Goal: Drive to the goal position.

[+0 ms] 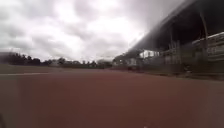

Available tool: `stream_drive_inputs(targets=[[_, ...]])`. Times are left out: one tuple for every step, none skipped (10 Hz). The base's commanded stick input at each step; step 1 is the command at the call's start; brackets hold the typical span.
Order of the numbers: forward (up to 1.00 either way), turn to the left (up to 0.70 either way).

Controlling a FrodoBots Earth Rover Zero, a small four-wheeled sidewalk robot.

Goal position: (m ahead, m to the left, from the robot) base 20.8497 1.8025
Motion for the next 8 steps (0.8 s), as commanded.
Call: stream_drive_inputs(targets=[[0.7,0.0],[0.7,0.0],[0.7,0.0],[0.7,0.0],[0.7,0.0],[0.7,0.0],[0.7,0.0],[0.7,0.0]])
